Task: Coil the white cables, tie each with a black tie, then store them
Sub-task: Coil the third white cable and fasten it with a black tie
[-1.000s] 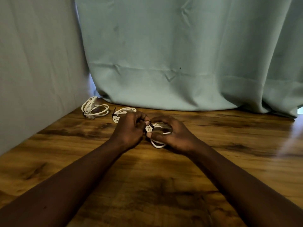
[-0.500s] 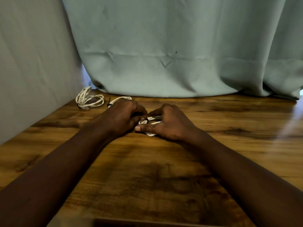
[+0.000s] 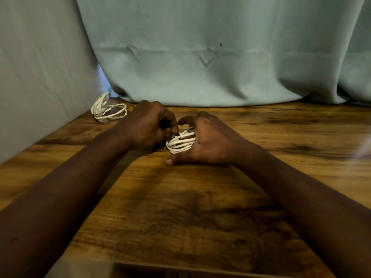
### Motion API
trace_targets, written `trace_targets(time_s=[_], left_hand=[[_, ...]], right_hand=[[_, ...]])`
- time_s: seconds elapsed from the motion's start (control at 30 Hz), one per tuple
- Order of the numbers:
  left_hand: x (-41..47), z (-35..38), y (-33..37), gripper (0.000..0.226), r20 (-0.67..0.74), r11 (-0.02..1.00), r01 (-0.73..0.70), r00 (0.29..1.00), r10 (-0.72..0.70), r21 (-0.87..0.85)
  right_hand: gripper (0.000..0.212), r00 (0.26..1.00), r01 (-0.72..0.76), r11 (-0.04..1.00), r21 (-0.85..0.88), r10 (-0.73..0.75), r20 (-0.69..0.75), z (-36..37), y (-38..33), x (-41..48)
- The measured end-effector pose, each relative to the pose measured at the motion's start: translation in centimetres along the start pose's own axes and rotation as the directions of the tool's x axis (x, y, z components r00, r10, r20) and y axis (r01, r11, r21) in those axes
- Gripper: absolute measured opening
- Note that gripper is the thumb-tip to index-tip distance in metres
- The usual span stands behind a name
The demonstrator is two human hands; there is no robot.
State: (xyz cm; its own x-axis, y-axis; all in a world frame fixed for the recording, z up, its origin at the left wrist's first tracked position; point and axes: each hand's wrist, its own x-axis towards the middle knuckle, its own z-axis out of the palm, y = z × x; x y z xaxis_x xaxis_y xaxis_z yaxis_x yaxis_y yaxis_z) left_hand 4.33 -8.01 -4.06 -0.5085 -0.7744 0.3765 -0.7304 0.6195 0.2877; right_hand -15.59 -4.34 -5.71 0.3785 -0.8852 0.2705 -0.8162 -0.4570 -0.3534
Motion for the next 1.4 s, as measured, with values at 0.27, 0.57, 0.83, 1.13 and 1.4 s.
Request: trace_targets(time_s=[0.27,0.57,0.83,1.13,1.4], left_hand=[[-0.4,0.0,-0.1,0.014,0.017,0.998,0.006,1.000,-0.007,0.055],[-0.7,0.1,0.2,0.011,-0.037,0.998,-0.005,0.999,0.008,0.067],[-0.8,-0.1,-0.9,0.028,-0.170,0.994,0.019,0.985,-0.037,-0.109],[-1.1,1.0,-2.0,0.023,-0.028,0.614,0.176,0.951,-0.308,-0.770],[-0.8,2.2,0.9,0.019,-0.297,0.570,0.003,0.851,-0.433,-0.822]], right_hand=[[0.074,0.996,0.030,0.999,-0.027,-0.032,-0.086,-0.5,0.3,-0.2],[0.083,0.985,0.111,0.992,-0.064,-0.119,-0.125,-0.5,-0.5,-0.5],[0.072,0.953,0.190,0.959,-0.208,-0.231,-0.196,0.0,-0.8,-0.5],[0.074,0.842,0.307,0.896,-0.321,-0.413,-0.347,1.3,0.1,-0.3],[0.064,0.777,0.271,0.901,-0.339,-0.413,-0.475,1.2,0.7,-0.2]])
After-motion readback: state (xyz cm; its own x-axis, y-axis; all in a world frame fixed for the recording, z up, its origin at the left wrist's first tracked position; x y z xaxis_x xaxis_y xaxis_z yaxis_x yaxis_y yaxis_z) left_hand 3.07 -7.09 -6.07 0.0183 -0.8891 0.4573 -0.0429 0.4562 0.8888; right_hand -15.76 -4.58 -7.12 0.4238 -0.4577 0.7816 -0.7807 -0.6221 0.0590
